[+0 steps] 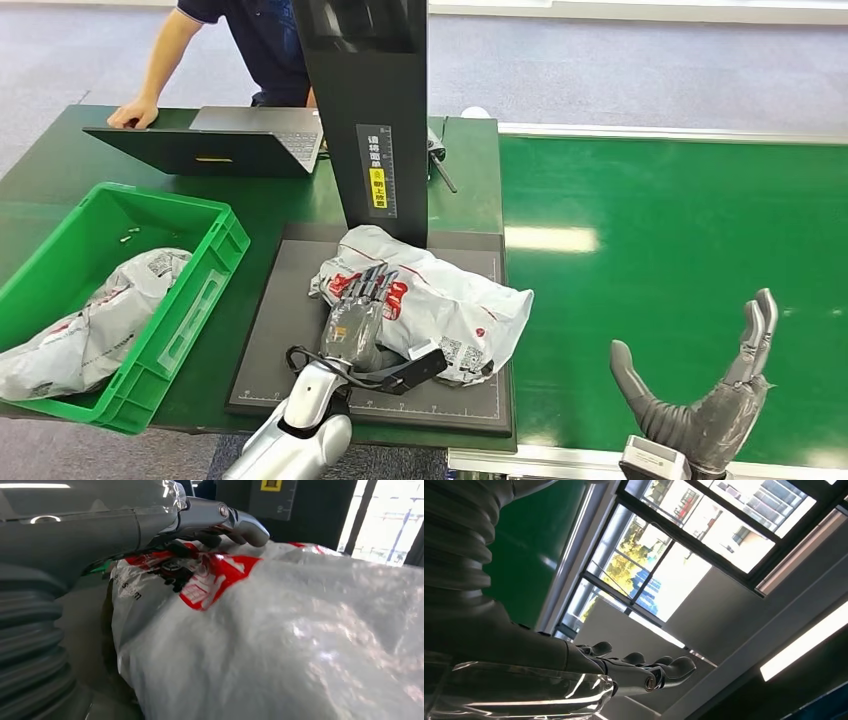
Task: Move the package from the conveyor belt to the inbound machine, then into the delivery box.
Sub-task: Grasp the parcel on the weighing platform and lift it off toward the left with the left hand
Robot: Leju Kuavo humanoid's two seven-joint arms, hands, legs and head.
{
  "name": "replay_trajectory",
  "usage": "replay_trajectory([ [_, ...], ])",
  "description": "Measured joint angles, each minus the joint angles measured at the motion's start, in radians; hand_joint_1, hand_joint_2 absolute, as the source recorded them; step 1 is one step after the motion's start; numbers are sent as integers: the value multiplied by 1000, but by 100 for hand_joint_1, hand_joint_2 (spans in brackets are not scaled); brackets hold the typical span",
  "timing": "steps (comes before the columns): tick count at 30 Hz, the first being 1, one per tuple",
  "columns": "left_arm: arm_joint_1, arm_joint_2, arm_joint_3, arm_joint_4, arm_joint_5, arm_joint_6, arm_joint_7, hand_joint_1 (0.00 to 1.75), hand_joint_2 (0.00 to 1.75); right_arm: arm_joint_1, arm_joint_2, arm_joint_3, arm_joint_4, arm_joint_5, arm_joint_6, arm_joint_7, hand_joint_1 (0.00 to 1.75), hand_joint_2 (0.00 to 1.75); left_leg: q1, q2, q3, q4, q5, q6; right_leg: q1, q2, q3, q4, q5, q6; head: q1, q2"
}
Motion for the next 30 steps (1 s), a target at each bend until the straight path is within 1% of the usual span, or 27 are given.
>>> replay_trajectory([
  [1, 2, 0, 8, 0, 1, -3, -5, 175, 175, 1, 6, -4, 0, 0, 0, 1, 0, 175, 0, 0, 0, 0, 0, 0, 0, 0, 0, 0, 0, 0, 0, 0],
  [9, 10, 0, 38, 0, 6, -4, -56, 175, 175, 3, 30, -28, 0, -14, 16, 6, 0, 175, 0, 0, 0, 0, 0, 0, 0, 0, 0, 0, 0, 0, 0, 0],
  [12, 11, 1, 49, 0, 24, 21, -74, 175, 175, 2, 35, -34, 0, -18, 26, 5, 0, 175, 0, 0, -1, 0, 0, 0, 0, 0, 0, 0, 0, 0, 0, 0],
  [14, 16, 3, 61, 0, 41, 59, -94, 175, 175, 2, 38, -39, 1, -18, 34, 4, 0, 175, 0, 0, -1, 0, 0, 0, 0, 0, -1, 0, 0, 0, 0, 0],
  [16, 27, 9, 76, -6, 51, 116, -124, 175, 175, 2, 40, -43, 2, -20, 39, 4, 0, 175, 0, 0, -2, 0, 0, 0, 0, 0, -3, 0, 0, 0, 0, 0],
  [20, 70, 41, 116, -62, 27, 283, -180, 175, 175, 2, 41, -50, 2, -30, 42, 5, 0, 175, 0, 0, -5, 0, 0, 0, 0, 1, -7, 1, 0, 0, 0, 0],
  [22, 93, 60, 150, -119, -6, 341, -204, 175, 175, 2, 41, -54, 1, -34, 45, 7, 0, 175, 0, 0, -6, 0, 0, 0, 0, 0, -8, 1, 0, 0, 0, 0],
  [25, 132, 75, 227, -244, -68, 357, -254, 175, 175, 5, 41, -60, 1, -34, 52, 9, 0, 175, 0, 0, -8, 0, 0, 0, 0, 1, -10, 1, 0, 0, 0, 0],
  [27, 152, 76, 295, -336, -97, 358, -296, 175, 175, 8, 42, -66, 0, -35, 57, 9, 0, 175, 0, 0, -9, 0, 0, 0, 0, 1, -11, 1, 0, 0, 0, 0],
  [30, 169, 73, 425, -466, -115, 358, -366, 175, 175, 11, 46, -76, 0, -36, 66, 3, 0, 175, 0, 0, -10, 0, 0, 0, 0, 1, -12, 1, 0, 0, 0, 0],
])
